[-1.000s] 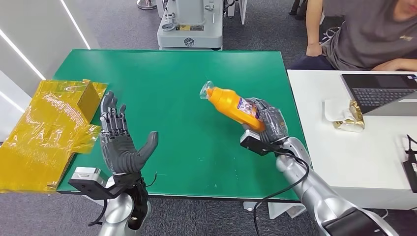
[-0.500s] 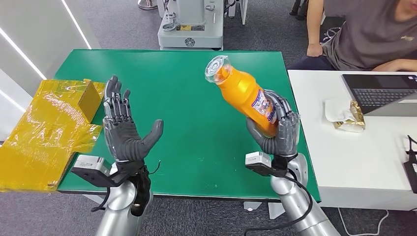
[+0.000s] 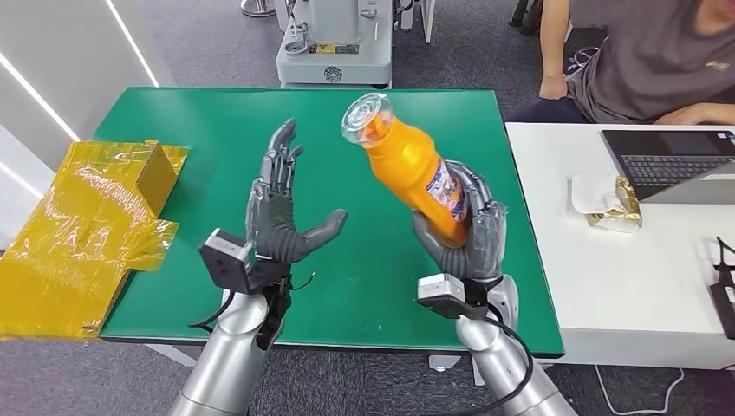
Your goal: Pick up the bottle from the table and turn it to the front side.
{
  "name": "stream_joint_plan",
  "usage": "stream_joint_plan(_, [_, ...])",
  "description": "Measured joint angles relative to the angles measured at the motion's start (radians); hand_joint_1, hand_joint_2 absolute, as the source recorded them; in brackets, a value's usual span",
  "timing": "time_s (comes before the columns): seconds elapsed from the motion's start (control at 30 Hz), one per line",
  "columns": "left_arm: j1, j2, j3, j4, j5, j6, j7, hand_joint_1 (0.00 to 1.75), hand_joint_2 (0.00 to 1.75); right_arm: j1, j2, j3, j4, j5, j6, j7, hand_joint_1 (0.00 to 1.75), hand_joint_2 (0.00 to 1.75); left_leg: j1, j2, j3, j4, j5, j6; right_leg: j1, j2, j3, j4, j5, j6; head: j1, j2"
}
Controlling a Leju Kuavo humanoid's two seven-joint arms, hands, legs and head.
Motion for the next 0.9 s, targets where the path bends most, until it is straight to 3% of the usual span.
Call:
stream_joint_plan(0.33, [-0.037, -0.006, 0.000, 0.060, 0.032, -0.099, 0.041, 0.00, 1.75, -0.112, -0.010, 0.209, 0.175, -0.119, 0.008, 0.000, 1.75, 1.75, 0.000, -0.001, 0.000, 0.000, 0.000, 0.000, 0.000, 0.000, 0.000, 0.000, 0.000, 0.000, 0.000, 0.000])
stream_joint_plan(0.9, [-0.036, 0.003, -0.009, 0.064, 0.035, -0.160, 0.094, 0.00, 1.75, -0.139, -0.027, 0.293, 0.272, -0.124, 0.010, 0.000, 1.75, 1.75, 0.000, 0.000, 0.000, 0.000, 0.000, 0.000, 0.000, 0.000, 0.000, 0.000, 0.000, 0.000, 0.000, 0.000])
